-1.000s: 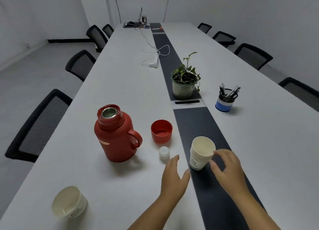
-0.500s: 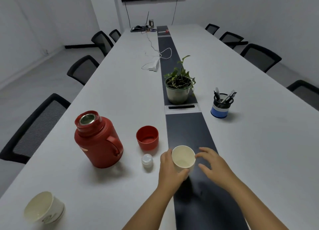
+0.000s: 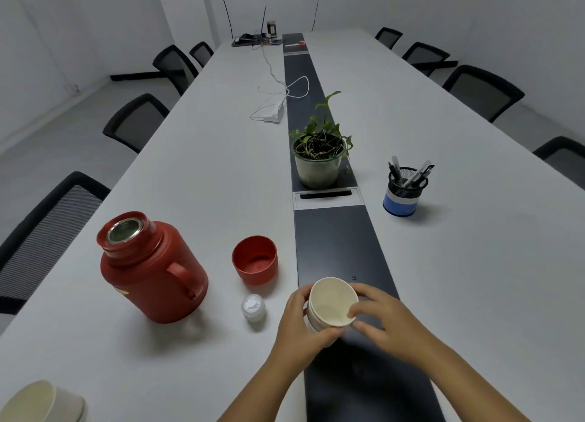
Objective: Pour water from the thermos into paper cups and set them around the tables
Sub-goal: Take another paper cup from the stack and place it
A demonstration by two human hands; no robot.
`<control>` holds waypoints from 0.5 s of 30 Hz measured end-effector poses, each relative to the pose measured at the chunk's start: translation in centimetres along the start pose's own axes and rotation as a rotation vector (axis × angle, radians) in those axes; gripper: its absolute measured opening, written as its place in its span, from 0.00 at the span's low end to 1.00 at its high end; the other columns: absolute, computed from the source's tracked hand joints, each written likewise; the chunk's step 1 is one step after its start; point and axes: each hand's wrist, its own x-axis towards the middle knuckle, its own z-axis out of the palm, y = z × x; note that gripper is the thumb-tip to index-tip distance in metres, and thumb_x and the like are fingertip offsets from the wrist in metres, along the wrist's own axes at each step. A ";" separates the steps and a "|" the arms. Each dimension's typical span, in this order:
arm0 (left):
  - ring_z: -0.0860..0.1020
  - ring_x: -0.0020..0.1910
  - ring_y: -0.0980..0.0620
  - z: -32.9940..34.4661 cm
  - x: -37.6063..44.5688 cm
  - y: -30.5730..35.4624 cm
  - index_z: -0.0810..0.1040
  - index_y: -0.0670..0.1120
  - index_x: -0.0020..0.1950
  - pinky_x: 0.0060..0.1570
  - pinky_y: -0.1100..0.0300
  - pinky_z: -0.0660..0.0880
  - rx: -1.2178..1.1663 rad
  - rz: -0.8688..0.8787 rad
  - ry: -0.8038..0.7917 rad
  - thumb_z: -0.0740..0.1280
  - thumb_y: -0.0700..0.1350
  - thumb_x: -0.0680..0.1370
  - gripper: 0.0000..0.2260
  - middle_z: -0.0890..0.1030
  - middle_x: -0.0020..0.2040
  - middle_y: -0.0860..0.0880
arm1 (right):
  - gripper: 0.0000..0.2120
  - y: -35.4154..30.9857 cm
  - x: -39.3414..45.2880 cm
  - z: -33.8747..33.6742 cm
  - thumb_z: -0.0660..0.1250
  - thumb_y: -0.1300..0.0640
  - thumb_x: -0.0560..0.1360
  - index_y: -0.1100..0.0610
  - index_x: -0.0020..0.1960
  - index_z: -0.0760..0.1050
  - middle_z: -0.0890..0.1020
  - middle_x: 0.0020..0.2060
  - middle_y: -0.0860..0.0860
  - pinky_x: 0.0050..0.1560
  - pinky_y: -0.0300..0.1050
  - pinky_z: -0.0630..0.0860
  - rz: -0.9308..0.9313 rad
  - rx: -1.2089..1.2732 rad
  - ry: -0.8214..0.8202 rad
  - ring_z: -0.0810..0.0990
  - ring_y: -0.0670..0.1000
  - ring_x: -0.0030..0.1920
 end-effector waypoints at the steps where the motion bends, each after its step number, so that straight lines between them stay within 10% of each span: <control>1: 0.77 0.68 0.59 0.0 0.0 0.1 0.74 0.60 0.72 0.67 0.61 0.77 0.000 0.003 -0.005 0.86 0.51 0.67 0.37 0.78 0.67 0.64 | 0.09 -0.1 -0.1 0.0 0.75 0.49 0.79 0.35 0.55 0.81 0.71 0.75 0.33 0.73 0.44 0.72 -0.006 -0.001 0.007 0.71 0.38 0.74; 15: 0.78 0.66 0.59 0.4 -0.8 0.7 0.73 0.61 0.70 0.65 0.62 0.77 0.024 -0.006 -0.003 0.85 0.51 0.68 0.35 0.78 0.66 0.64 | 0.21 -2.6 -1.2 0.8 0.72 0.65 0.81 0.37 0.56 0.79 0.76 0.71 0.37 0.69 0.51 0.79 0.049 0.211 0.258 0.77 0.44 0.71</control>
